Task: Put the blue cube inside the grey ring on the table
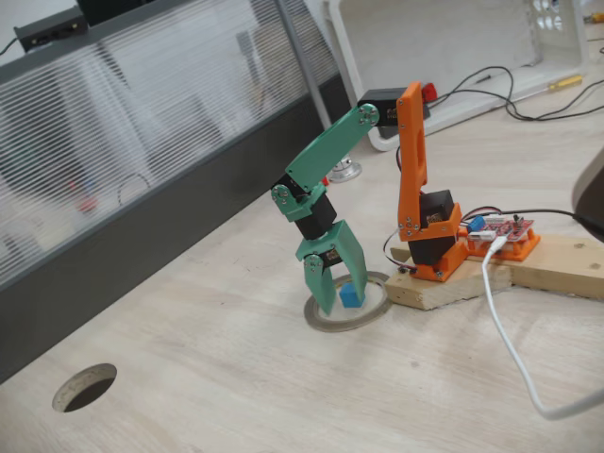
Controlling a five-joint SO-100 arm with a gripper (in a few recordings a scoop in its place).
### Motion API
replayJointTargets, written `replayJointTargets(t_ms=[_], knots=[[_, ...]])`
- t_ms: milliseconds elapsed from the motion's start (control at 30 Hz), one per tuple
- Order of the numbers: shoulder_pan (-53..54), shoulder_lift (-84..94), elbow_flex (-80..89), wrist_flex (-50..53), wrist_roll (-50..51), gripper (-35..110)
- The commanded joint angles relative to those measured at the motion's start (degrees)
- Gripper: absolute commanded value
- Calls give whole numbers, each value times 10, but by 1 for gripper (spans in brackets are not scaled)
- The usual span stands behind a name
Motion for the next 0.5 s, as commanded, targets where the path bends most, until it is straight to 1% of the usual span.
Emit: replayJointTargets(t_ms=[0, 467], knots=[[4, 13, -6, 6, 4, 45], [4, 21, -8, 8, 4, 45]])
